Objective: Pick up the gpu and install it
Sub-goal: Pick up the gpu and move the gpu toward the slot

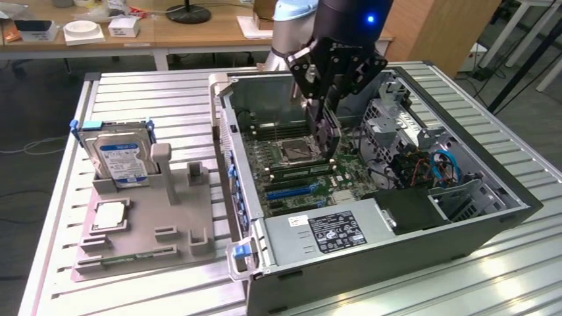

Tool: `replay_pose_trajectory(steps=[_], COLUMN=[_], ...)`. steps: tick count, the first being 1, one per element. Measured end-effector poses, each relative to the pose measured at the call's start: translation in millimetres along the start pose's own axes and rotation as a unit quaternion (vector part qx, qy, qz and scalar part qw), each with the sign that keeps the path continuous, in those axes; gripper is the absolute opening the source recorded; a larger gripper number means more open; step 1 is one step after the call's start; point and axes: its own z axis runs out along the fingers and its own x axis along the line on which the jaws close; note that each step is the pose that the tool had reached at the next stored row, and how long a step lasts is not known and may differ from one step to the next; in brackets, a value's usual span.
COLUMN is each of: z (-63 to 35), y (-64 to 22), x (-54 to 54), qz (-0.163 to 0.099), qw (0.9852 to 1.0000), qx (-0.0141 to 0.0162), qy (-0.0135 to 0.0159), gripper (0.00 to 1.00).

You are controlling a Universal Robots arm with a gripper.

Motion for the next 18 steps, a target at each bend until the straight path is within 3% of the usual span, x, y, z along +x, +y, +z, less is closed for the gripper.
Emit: replay_pose_trajectory(steps=[9, 18], z=[2.4, 4.8], y=[-0.2, -0.4], x=[-7.9, -16.0], qz=[-0.046, -0.092], qw=[0.9989, 0.9957], qx=[-0.0002, -0.0003], qy=[0.0016, 0.0032], gripper=[0.26, 0.26])
